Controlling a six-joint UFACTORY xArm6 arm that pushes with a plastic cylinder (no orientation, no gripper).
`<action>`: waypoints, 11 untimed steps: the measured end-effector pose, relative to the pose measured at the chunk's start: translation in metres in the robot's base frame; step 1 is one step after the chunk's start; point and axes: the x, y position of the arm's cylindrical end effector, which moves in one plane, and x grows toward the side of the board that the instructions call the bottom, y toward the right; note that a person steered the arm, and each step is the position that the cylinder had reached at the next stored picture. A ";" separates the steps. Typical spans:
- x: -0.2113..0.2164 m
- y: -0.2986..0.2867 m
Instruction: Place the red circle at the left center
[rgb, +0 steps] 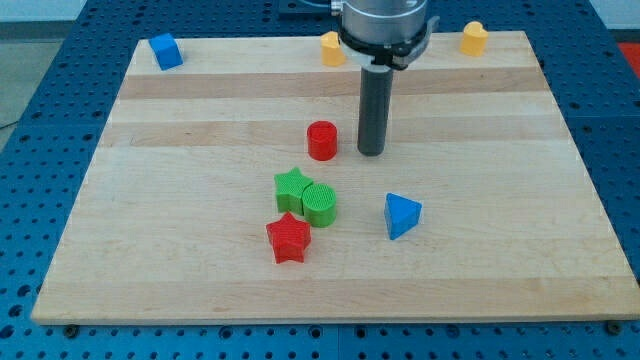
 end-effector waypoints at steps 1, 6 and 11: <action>0.001 -0.057; -0.052 -0.113; -0.011 -0.203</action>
